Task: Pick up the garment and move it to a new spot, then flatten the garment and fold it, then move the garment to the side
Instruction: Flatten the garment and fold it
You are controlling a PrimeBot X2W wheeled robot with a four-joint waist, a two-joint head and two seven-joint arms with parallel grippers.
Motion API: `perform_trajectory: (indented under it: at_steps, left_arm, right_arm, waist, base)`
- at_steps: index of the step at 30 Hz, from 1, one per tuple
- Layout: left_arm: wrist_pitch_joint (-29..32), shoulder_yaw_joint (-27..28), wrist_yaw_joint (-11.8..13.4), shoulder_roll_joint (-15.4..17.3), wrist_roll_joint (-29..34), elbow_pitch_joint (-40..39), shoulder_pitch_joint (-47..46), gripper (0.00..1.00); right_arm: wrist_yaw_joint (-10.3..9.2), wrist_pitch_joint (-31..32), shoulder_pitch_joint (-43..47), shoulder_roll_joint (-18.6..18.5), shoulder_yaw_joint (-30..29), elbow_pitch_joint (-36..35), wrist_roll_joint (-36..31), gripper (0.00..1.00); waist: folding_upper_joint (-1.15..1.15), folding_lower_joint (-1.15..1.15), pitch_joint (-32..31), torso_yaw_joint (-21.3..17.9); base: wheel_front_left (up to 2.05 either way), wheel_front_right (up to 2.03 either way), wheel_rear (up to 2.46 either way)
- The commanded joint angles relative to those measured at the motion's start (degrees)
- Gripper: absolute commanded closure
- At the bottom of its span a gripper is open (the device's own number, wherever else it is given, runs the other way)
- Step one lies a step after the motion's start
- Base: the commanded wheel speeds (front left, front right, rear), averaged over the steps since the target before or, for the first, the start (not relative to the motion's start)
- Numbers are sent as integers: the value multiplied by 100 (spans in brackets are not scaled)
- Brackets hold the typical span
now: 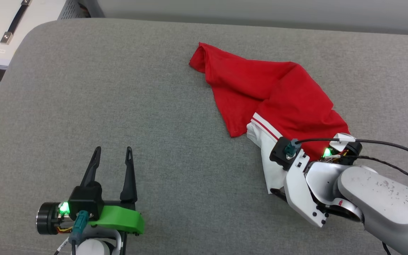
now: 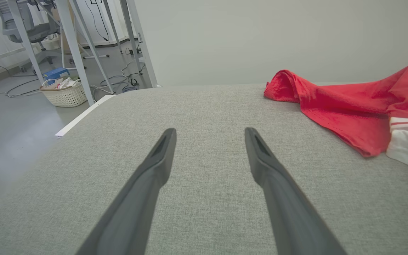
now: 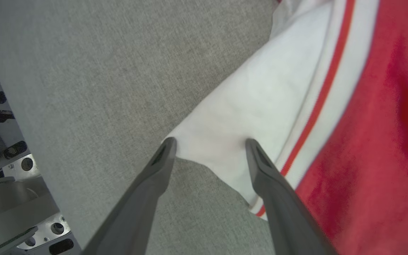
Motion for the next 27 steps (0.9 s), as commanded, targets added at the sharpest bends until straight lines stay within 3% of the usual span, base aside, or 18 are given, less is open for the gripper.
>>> perform_trajectory:
  at_steps: [1, 11, 12, 13, 27]
  left_arm:
    - [-33, -32, 25, -41, -39, -10, -125, 0]
    - [-33, -162, 89, -59, -114, 69, -307, 0]
    - [-33, -160, 95, -60, -116, 83, -304, 0]
    - [-33, -156, 99, -60, -116, 96, -300, 0]
    - [-33, -139, 87, -62, -38, 288, -21, 0]
  right_arm:
    - [-5, 46, -87, 32, 119, 107, 69, 0]
    - [-5, 298, 6, 261, 566, 692, 142, 0]
    - [-5, 284, 18, 273, 573, 683, 145, 70]
    - [-5, 249, 15, 282, 576, 662, 139, 100]
    - [-5, -1179, -404, 720, 572, -182, 225, 100]
  waist:
    - [0, 0, 225, 141]
    - [0, 0, 524, 340]
    - [0, 0, 515, 339]
    - [0, 0, 500, 334]
    - [0, 0, -240, 113]
  base:
    - [0, 0, 0]
    - [0, 0, 0]
    - [0, 0, 0]
    - [0, 0, 0]
    - [0, 0, 0]
